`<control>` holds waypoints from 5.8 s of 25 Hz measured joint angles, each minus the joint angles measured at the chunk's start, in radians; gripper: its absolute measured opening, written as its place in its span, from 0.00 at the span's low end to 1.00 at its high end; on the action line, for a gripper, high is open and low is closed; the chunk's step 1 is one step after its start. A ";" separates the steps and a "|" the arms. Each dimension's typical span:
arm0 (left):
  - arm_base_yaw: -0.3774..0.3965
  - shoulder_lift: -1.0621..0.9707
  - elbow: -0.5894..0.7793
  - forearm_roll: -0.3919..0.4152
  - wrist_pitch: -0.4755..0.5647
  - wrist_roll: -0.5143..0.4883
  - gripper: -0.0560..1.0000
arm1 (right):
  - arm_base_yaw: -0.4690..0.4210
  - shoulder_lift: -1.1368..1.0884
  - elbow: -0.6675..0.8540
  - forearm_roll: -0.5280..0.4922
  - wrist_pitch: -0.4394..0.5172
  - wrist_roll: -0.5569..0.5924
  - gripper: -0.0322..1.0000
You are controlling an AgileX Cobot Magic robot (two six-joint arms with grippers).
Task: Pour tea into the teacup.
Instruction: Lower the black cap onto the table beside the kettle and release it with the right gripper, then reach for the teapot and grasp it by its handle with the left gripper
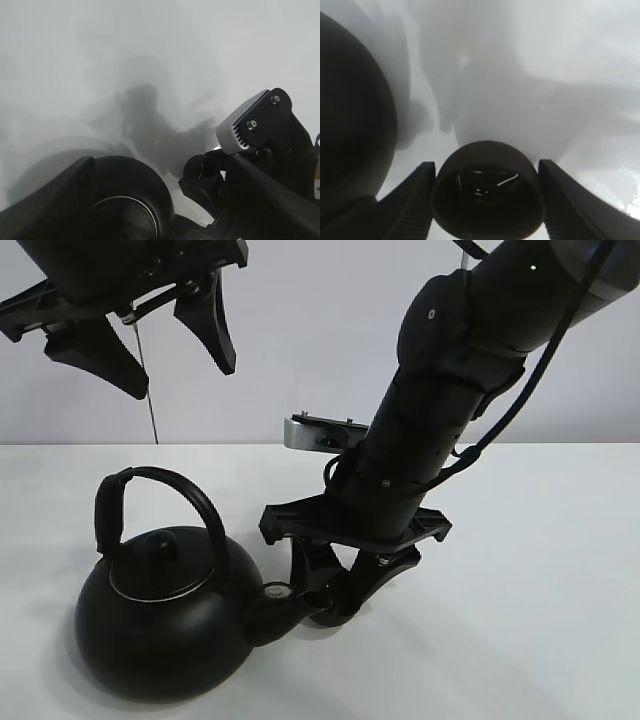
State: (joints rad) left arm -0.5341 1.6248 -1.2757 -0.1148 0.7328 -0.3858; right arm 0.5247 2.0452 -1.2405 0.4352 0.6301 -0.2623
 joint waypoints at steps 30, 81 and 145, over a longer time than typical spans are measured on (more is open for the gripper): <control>0.000 0.000 0.000 0.000 0.000 0.000 0.55 | 0.000 0.014 -0.003 0.020 -0.006 0.008 0.43; 0.000 0.000 0.000 0.001 0.000 0.000 0.55 | -0.266 -0.518 0.000 -0.100 0.445 0.061 0.53; 0.000 -0.022 0.002 0.000 -0.156 0.114 0.55 | -0.340 -0.621 0.000 -0.088 0.492 0.080 0.53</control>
State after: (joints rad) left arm -0.5341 1.6030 -1.2737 -0.1147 0.5764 -0.2713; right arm 0.1844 1.4241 -1.2401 0.3474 1.1220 -0.1827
